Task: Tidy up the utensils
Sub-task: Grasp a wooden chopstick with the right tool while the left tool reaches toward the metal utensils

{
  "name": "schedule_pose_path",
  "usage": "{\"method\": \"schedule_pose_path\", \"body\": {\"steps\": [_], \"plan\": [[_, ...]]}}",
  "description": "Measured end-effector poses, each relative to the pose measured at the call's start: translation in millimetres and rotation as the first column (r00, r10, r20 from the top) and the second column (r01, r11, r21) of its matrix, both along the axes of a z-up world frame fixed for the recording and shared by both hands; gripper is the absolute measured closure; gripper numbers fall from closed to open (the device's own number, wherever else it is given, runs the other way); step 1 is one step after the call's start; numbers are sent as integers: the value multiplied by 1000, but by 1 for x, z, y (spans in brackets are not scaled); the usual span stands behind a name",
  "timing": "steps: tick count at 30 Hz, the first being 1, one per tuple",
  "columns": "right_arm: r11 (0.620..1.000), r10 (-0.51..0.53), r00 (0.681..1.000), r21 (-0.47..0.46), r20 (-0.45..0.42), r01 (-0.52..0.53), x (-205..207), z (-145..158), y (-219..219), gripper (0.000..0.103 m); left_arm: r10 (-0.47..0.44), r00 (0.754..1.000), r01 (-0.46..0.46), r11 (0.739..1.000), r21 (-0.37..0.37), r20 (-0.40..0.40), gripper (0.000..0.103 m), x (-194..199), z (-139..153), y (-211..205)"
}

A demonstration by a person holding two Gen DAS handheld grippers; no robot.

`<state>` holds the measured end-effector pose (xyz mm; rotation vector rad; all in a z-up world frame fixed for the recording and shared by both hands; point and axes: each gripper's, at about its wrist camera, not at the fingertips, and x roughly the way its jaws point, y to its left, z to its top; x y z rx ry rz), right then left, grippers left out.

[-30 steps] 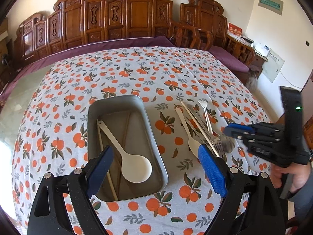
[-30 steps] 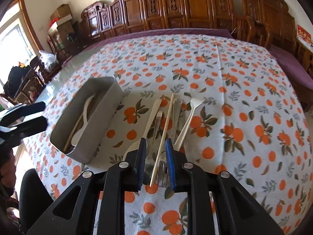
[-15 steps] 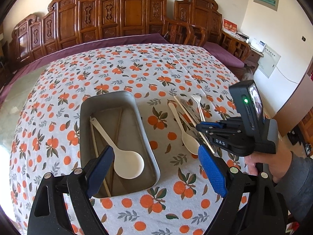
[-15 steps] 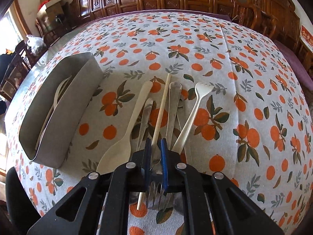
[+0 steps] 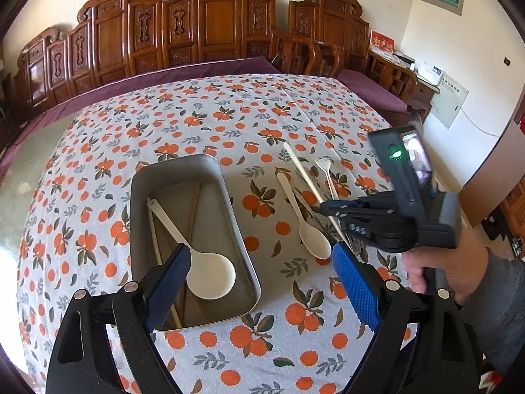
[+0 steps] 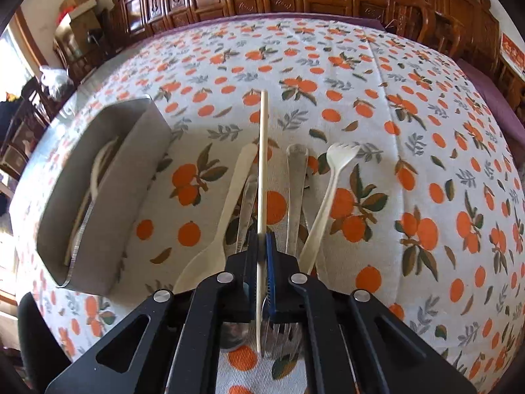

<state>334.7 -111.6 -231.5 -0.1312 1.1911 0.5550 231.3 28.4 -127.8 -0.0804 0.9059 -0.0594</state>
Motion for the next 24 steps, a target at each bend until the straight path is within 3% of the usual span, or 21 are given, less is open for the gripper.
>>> {"method": "schedule_pose_path", "body": {"steps": [9,16,24], "plan": [[994,-30,999,102,34,26,-13,37,-39,97,-14,999,15,1000,8,-32,19,14,-11,-16],[990,-42,998,137,43,35,-23,48,-69,97,-29,997,30,999,12,-69,19,34,-26,-37],[988,-68,997,144,34,63,-24,36,-100,97,-56,988,57,998,3,-145,38,64,-53,-63]]}}
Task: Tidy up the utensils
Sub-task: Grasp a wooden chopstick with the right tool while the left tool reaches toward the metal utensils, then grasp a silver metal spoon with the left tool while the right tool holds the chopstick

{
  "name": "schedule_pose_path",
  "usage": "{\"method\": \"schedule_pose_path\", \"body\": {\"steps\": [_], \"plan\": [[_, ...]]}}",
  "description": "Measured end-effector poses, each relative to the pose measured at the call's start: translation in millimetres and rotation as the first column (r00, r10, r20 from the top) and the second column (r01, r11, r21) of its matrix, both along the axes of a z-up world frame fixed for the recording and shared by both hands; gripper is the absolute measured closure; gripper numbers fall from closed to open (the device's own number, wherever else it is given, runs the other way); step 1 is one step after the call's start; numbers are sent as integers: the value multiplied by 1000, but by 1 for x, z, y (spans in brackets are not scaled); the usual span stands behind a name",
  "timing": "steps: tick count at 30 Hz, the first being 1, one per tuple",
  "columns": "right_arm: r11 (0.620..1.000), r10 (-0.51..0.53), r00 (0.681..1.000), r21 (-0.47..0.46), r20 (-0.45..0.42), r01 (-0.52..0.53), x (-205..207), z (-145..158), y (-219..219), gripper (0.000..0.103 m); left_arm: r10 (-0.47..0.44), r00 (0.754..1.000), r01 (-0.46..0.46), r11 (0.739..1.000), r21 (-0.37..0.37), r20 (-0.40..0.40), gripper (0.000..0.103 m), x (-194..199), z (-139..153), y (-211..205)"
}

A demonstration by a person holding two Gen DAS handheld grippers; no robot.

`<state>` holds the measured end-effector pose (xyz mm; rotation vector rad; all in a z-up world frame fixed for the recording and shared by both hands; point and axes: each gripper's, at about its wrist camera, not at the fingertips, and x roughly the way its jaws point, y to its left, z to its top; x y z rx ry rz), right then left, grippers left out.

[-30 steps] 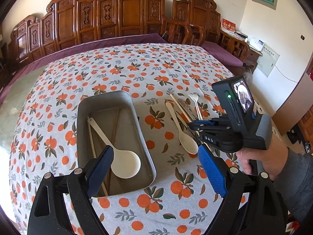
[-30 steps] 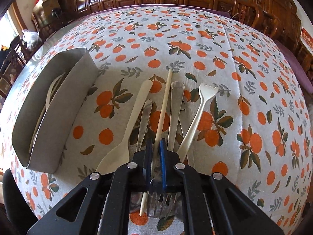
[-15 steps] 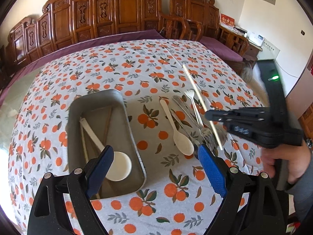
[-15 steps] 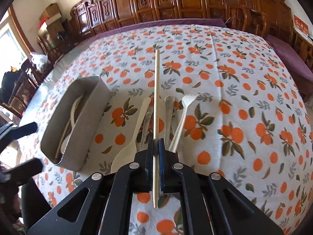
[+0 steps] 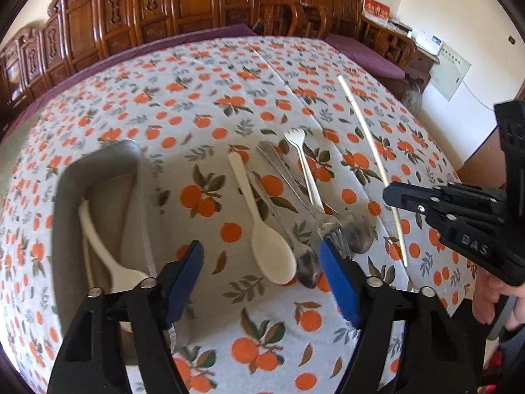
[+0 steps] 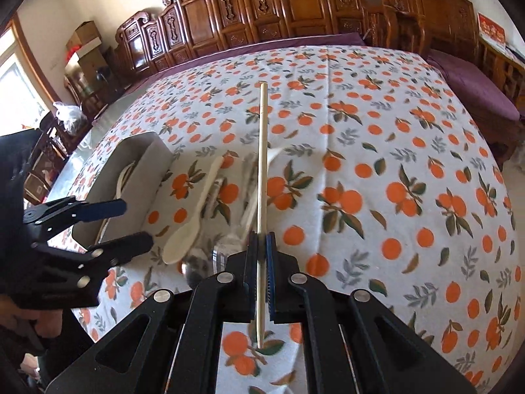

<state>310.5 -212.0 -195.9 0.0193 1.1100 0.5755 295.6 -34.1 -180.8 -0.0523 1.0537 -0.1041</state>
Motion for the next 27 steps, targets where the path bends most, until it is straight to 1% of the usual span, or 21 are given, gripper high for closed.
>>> {"method": "schedule_pose_path", "body": {"steps": [2,3,5,6,8,9,11,12,14,20,25,27], "plan": [[1000,-8,1000,4,-7,8,0,-4,-7,97,-6,1000,6,1000,-15,-27,47,10,-8,-6],[1000,-13,1000,7,-11,13,0,-6,-11,97,-6,999,5,1000,-20,-38,49,15,-10,-8],[1000,-21,1000,15,-16,21,0,-9,-16,97,-13,999,11,999,-32,-51,58,23,-15,-13],[999,-25,1000,19,-18,25,0,-10,-19,97,-16,998,14,999,-34,-57,60,27,-17,-15],[999,-30,999,25,-21,30,0,-12,-22,97,-22,997,19,999,-33,-78,68,36,-23,-20],[999,-32,999,28,-22,32,0,-13,-24,97,-23,996,21,999,-30,-87,71,40,-26,-21],[999,-33,999,32,-24,34,0,-14,-26,97,-24,995,22,999,-24,-100,78,46,-30,-24],[999,-33,999,34,-25,34,-1,-15,-27,97,-26,994,24,999,-22,-106,80,49,-32,-26],[999,-32,999,38,-28,33,-2,-16,-28,97,-24,993,23,1000,-13,-115,83,52,-35,-26],[999,-25,999,48,-33,26,-6,-19,-26,97,-11,985,13,1000,11,-171,83,58,-49,-26],[998,-22,999,53,-33,24,-8,-19,-24,97,-11,986,15,1000,24,-166,83,59,-50,-28],[998,-22,999,52,-33,23,-8,-19,-24,97,-7,987,14,999,45,-162,87,60,-50,-30]]}}
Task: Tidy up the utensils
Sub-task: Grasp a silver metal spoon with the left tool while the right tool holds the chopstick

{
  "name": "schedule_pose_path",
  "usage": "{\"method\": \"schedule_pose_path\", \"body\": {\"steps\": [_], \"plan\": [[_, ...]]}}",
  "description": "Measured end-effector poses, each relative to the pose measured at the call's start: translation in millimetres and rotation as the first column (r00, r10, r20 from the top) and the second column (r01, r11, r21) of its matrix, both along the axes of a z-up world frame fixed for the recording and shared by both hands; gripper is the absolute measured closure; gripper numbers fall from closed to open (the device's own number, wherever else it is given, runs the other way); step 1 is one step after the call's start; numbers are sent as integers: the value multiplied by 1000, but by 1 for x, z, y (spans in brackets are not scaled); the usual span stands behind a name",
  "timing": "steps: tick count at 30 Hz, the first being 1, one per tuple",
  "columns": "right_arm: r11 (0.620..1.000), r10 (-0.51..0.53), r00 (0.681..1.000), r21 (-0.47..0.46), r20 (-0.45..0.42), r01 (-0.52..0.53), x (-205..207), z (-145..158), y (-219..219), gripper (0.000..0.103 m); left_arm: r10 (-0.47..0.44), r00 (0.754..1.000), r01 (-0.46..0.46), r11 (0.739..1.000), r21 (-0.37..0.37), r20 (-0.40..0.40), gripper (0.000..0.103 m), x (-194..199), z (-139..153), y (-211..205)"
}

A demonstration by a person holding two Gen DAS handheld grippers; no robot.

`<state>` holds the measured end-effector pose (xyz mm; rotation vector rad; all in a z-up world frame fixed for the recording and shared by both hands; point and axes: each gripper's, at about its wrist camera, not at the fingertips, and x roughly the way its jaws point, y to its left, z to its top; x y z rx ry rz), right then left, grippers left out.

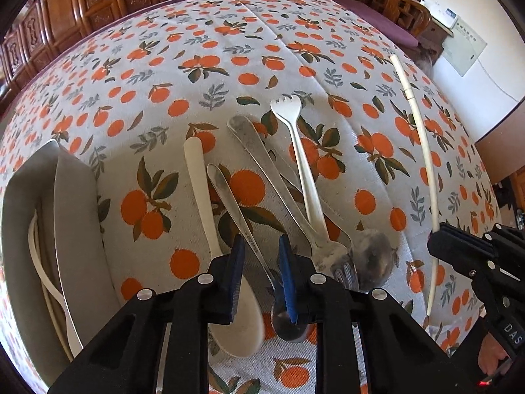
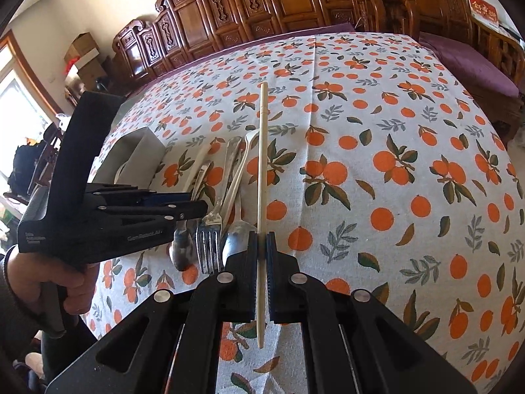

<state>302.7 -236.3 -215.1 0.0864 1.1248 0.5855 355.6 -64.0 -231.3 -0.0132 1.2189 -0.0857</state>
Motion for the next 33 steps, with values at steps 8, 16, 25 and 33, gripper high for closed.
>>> {"method": "schedule_pose_path", "body": {"steps": [8,16,25,33], "plan": [[1000,5,1000,-7,-2,-5,-6,2,3,97,2,1000,-2,1000,-16,-10,100,-7,1,3],[1000,17,1000,-12,5,-17,-14,9,11,97,-17,999,19,999,-47,34,101,-32,20,2],[999,45,999,-3,28,-45,-24,26,32,97,-20,992,28,998,-61,122,101,-62,60,14],[997,82,996,7,45,-83,-29,38,60,97,13,983,-2,998,-60,185,101,-80,89,41]]}}
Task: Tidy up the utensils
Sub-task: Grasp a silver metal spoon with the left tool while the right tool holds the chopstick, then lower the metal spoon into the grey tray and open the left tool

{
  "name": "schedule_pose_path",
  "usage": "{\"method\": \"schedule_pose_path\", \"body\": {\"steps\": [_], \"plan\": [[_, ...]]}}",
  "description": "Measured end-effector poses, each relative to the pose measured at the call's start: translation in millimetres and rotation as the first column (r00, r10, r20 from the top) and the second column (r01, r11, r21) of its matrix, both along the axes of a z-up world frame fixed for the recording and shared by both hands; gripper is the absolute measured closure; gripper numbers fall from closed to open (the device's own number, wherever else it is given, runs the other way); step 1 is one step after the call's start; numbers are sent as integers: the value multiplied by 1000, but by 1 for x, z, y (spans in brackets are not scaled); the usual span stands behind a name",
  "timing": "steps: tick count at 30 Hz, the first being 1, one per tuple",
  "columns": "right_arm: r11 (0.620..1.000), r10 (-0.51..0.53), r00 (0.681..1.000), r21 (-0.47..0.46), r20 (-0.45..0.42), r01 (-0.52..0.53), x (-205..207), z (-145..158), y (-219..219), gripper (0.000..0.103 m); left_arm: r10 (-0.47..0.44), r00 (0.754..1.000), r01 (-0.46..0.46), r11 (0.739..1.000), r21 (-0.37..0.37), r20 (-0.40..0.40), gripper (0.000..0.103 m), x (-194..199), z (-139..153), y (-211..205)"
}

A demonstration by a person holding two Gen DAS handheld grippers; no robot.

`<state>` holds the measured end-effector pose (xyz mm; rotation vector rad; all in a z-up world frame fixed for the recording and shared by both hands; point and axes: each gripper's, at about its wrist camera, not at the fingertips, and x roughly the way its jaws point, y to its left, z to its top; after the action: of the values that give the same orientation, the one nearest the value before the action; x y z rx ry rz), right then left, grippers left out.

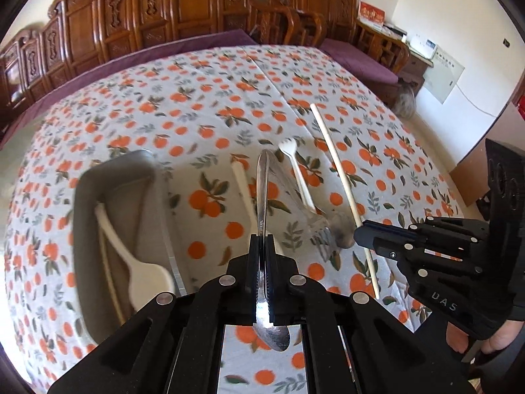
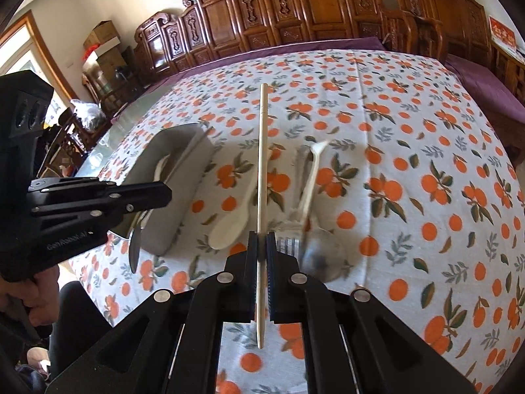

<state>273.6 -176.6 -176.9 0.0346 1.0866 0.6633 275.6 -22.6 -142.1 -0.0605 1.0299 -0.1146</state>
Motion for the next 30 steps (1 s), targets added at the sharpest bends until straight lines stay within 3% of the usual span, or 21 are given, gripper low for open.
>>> {"method": "schedule_pose_path", "body": {"steps": [18,30], "plan": [[997,76,997,24,5,-76,-10,13,57,97,119,992,-118,993,-26,38,100,-19,9,87],[996,83,996,19,-10,-83,-9,8,61,97,179,983,-178,983,34,-28,100,-1,-31,123]]}}
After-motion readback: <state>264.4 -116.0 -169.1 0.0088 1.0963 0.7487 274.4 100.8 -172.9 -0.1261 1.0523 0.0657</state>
